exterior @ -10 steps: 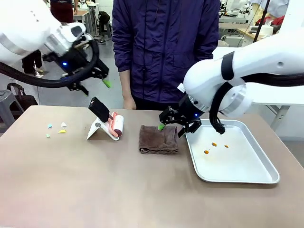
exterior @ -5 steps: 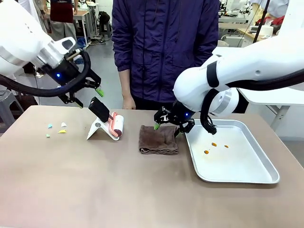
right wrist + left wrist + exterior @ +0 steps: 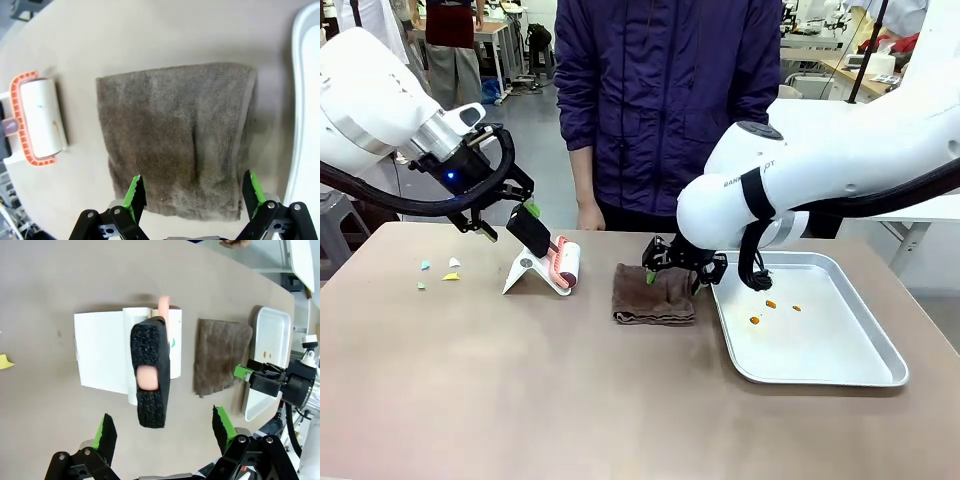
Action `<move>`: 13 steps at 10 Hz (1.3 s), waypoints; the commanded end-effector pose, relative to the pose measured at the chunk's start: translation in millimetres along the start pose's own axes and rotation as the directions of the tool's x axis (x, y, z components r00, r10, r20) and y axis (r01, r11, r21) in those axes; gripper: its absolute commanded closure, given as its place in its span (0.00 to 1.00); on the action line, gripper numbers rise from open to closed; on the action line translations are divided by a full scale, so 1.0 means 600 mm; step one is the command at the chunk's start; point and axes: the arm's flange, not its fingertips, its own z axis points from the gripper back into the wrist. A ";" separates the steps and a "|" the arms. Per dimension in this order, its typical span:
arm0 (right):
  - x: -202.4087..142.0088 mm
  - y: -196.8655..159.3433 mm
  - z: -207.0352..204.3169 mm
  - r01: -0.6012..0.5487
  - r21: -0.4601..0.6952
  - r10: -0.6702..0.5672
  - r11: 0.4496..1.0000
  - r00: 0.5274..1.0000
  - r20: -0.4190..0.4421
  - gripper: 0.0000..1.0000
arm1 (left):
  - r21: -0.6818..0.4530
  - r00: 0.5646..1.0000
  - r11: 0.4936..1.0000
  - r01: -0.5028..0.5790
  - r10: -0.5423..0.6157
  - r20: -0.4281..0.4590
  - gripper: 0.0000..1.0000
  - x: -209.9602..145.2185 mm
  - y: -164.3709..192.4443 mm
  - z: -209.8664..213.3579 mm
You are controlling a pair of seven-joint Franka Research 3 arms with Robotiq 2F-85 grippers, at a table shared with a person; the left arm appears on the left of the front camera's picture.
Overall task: Clean the surface of the table.
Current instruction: Hold the Lint Roller with your left hand and the towel with your right hand.
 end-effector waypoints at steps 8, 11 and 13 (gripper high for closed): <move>0.023 0.027 -0.027 0.070 -0.122 -0.065 0.990 0.997 0.042 0.00 | -0.052 0.999 0.998 0.033 -0.033 -0.002 0.00 0.062 0.021 -0.022; 0.032 0.028 -0.043 0.078 -0.178 -0.074 0.981 0.997 0.029 0.00 | -0.058 0.999 0.998 0.031 -0.033 -0.020 0.00 0.073 0.022 -0.035; 0.034 0.030 -0.048 0.077 -0.169 -0.070 0.983 0.996 0.048 0.00 | -0.059 0.999 0.998 0.029 -0.031 -0.034 0.00 0.077 0.025 -0.041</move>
